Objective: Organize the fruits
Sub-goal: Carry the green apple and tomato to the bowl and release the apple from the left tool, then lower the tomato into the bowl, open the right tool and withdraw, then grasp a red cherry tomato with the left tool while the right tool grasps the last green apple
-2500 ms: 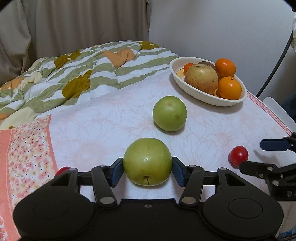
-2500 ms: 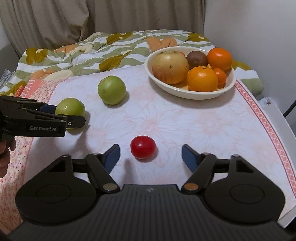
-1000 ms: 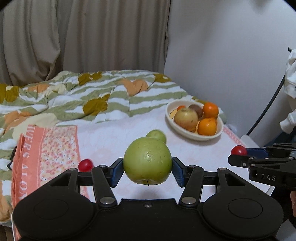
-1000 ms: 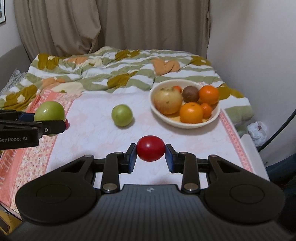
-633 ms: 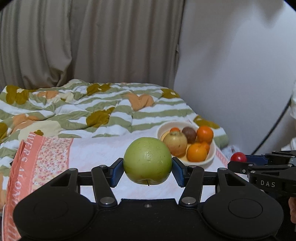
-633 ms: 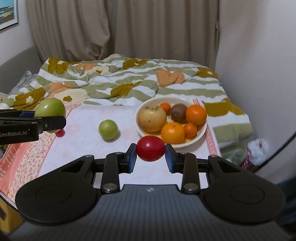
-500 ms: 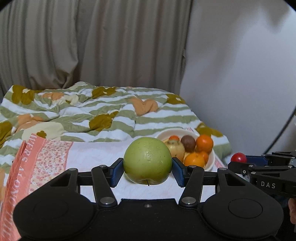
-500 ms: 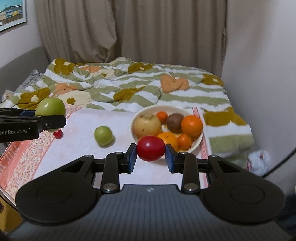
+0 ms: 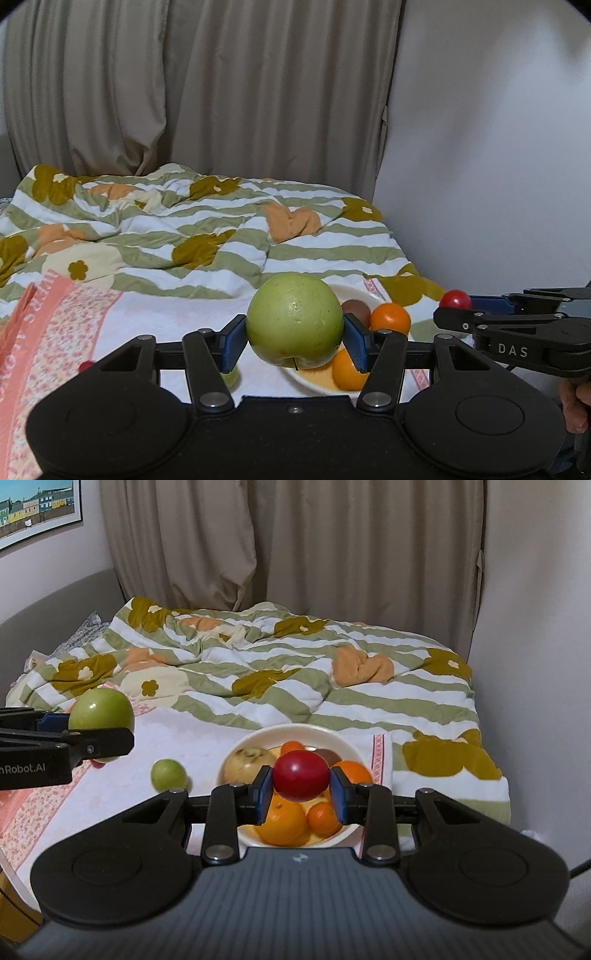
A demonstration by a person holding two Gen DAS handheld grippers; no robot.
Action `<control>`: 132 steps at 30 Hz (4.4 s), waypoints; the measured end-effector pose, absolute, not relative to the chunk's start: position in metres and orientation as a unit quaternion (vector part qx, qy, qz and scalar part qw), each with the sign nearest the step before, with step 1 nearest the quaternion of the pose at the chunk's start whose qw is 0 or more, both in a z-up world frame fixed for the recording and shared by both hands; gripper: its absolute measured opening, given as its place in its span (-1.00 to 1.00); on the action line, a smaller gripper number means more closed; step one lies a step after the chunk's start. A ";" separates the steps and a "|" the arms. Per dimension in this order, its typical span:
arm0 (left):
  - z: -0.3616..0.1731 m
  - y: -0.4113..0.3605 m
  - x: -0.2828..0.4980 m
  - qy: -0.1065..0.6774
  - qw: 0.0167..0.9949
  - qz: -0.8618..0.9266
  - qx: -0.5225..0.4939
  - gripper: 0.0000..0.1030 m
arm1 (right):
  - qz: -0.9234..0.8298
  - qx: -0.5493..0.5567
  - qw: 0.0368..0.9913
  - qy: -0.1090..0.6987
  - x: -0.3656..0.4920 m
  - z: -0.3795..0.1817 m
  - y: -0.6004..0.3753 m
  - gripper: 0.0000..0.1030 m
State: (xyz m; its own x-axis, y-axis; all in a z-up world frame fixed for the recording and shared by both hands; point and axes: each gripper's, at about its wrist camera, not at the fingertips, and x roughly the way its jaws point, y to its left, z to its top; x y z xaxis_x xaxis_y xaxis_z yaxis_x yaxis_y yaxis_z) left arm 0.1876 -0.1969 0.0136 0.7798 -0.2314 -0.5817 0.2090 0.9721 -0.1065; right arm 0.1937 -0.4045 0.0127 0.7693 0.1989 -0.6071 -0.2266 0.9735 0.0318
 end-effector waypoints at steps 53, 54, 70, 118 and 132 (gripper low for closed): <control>-0.061 -0.224 0.337 0.384 0.915 -0.118 0.042 0.94 | 0.117 -0.008 0.918 0.379 0.353 -0.050 -0.416 -0.06; -0.058 -0.220 0.333 0.379 0.918 -0.114 0.039 0.94 | 0.121 -0.011 0.917 0.380 0.355 -0.052 -0.412 -0.06; -0.048 -0.182 0.294 0.367 0.927 -0.069 0.022 0.94 | 0.152 -0.036 0.902 0.403 0.385 -0.101 -0.391 -0.06; 0.028 -0.092 0.102 0.283 0.959 0.007 0.018 1.00 | 0.108 -0.004 0.947 0.301 0.155 0.038 -0.343 1.00; 0.011 0.010 0.136 0.302 0.950 -0.067 0.040 1.00 | 0.011 0.022 0.945 0.327 0.152 0.022 -0.264 1.00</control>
State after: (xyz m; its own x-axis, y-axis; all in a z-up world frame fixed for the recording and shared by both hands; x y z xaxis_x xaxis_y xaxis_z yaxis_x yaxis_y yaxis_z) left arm 0.1358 0.0098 0.0114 0.8091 -0.1024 -0.5787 0.1506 0.9880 0.0357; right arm 0.1523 -0.2641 0.0219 0.7859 0.0362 -0.6172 -0.0072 0.9988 0.0495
